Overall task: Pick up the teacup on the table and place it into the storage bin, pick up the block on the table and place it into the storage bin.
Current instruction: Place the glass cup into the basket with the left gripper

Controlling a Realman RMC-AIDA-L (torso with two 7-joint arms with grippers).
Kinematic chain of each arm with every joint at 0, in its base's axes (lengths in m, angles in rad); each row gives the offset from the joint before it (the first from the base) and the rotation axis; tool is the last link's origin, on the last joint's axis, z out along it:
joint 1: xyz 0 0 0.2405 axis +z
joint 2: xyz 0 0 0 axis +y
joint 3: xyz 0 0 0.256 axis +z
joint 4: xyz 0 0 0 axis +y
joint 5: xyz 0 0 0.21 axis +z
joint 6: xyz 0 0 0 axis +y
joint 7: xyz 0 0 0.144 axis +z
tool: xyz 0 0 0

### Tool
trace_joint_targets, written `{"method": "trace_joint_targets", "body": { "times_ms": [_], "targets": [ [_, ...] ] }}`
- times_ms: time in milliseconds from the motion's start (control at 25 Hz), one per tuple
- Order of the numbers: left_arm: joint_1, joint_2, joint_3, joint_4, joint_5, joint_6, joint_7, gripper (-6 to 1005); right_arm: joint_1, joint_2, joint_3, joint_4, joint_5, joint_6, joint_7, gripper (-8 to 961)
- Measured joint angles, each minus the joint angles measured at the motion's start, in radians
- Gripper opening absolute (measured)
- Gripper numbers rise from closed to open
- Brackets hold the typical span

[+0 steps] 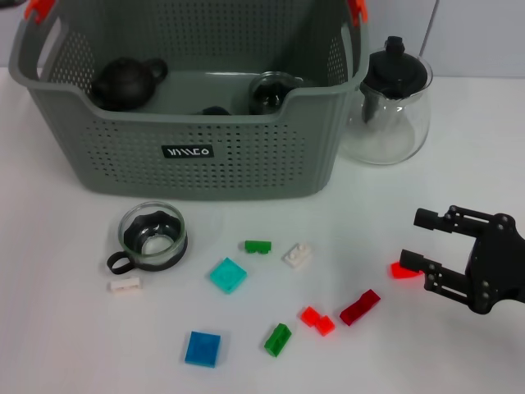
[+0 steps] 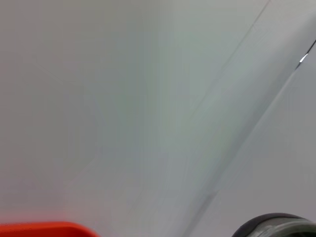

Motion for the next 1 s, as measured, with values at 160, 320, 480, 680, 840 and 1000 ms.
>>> {"method": "trace_joint_targets", "body": {
  "times_ms": [160, 320, 480, 680, 840, 1000],
  "targets": [
    [-0.034, -0.004, 0.243, 0.108, 0.116, -0.223, -0.056, 89, 0.009, 0.002, 0.000, 0.003, 0.001, 0.001, 0.000, 594],
    [-0.075, -0.021, 0.396, 0.159, 0.302, -0.352, -0.128, 101, 0.012, 0.002, 0.000, 0.004, 0.005, 0.001, 0.000, 594],
    [-0.125, -0.065, 0.465, 0.155, 0.520, -0.441, -0.173, 112, 0.014, 0.002, 0.000, 0.013, 0.005, 0.000, 0.000, 593],
    [-0.169, -0.143, 0.531, 0.085, 0.790, -0.558, -0.180, 127, 0.009, 0.001, 0.000, 0.017, 0.006, 0.002, -0.006, 593],
    [-0.195, -0.178, 0.571, -0.020, 0.922, -0.660, -0.182, 139, 0.009, 0.002, 0.000, 0.026, 0.006, 0.003, -0.008, 593],
    [-0.196, -0.189, 0.608, -0.087, 0.943, -0.758, -0.185, 150, 0.012, 0.002, 0.000, 0.029, 0.004, 0.004, -0.009, 593]
  ]
}}
